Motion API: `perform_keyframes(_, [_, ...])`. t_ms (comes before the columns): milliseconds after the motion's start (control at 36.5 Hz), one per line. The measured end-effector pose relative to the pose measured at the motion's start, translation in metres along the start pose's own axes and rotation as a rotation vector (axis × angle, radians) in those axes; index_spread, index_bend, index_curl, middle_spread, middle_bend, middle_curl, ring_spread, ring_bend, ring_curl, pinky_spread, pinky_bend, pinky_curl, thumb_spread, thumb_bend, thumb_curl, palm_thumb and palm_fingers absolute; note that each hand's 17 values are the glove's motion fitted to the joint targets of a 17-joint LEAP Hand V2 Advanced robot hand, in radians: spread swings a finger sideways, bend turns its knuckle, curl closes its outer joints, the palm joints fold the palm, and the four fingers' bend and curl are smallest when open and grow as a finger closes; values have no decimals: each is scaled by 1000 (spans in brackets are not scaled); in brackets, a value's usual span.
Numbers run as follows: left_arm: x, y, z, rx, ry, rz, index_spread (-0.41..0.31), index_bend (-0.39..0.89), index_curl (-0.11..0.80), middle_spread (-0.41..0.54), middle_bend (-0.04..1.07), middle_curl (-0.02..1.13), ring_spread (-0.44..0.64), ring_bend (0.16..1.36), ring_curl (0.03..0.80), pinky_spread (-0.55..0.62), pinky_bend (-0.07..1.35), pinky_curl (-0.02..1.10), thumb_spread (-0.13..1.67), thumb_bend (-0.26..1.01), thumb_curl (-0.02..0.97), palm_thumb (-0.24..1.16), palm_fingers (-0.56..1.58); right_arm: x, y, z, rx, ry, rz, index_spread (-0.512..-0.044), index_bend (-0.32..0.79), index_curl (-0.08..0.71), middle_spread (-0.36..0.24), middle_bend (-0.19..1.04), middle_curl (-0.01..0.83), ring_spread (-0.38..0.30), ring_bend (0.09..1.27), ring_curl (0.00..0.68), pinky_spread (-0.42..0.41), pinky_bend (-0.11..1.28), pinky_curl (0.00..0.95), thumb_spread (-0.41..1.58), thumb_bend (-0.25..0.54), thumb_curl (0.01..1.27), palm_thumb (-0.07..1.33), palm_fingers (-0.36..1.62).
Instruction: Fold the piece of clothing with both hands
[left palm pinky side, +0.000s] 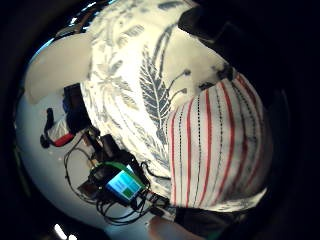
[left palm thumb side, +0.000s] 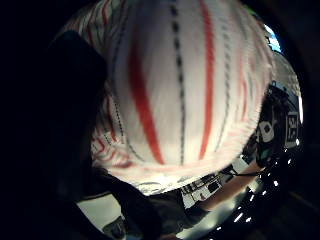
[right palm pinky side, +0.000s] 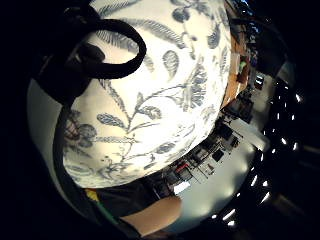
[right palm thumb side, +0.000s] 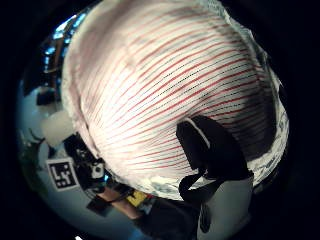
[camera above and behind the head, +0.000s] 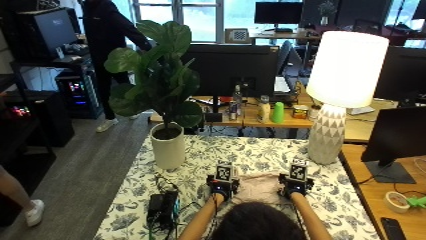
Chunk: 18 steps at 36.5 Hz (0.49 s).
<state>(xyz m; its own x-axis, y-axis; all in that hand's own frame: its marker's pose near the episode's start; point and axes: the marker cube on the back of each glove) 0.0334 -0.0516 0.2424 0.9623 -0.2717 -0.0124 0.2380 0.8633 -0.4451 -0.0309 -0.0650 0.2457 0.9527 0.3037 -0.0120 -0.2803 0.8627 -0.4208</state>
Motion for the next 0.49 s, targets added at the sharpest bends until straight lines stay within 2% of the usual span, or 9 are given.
perform_keyframes(82, [-1,-2,3,-1,9,-6,-82,76,321,221,140,266,289,604,383,341,681,429,1467,-21,171,28,-11,-5,-3,1,37,10,24,-276,60,153,36,184,417,50,562,405,92,808,425,1172,-32,216,674,441])
perform_keyframes(219, [-1,-7,4,49,13,-17,-84,106,297,247,154,254,350,619,368,393,709,416,1478,-12,154,-2,-25,-13,-2,0,80,37,54,-252,64,144,40,220,421,57,566,394,87,792,407,1167,-22,222,662,482])
perform_keyframes(329, [-1,-5,5,44,8,-48,-84,115,284,258,159,250,382,629,359,413,719,409,1488,-10,145,-15,-28,-26,0,1,122,76,58,-230,51,132,19,282,432,10,608,390,30,757,384,1168,3,239,722,619])
perform_keyframes(411, [-1,-3,5,27,12,-52,-84,111,275,264,166,250,398,638,354,423,725,404,1496,-9,139,-16,-30,-28,0,-1,156,110,116,-216,30,121,2,322,445,-20,650,402,3,741,378,1173,14,248,764,691])
perform_keyframes(466, [0,-2,4,24,21,-65,-85,113,271,266,167,250,406,642,351,427,728,401,1502,-10,132,-20,-30,-22,-3,-6,208,181,246,-209,-1,105,-15,353,453,-50,684,409,-41,752,379,1182,32,257,809,781])
perform_keyframes(493, [0,-2,4,21,24,-71,-85,114,268,268,167,250,410,643,349,429,730,399,1504,-10,129,-20,-30,-17,-5,-9,235,234,347,-201,8,103,-38,364,456,-92,713,414,-126,799,385,1172,65,273,877,956])
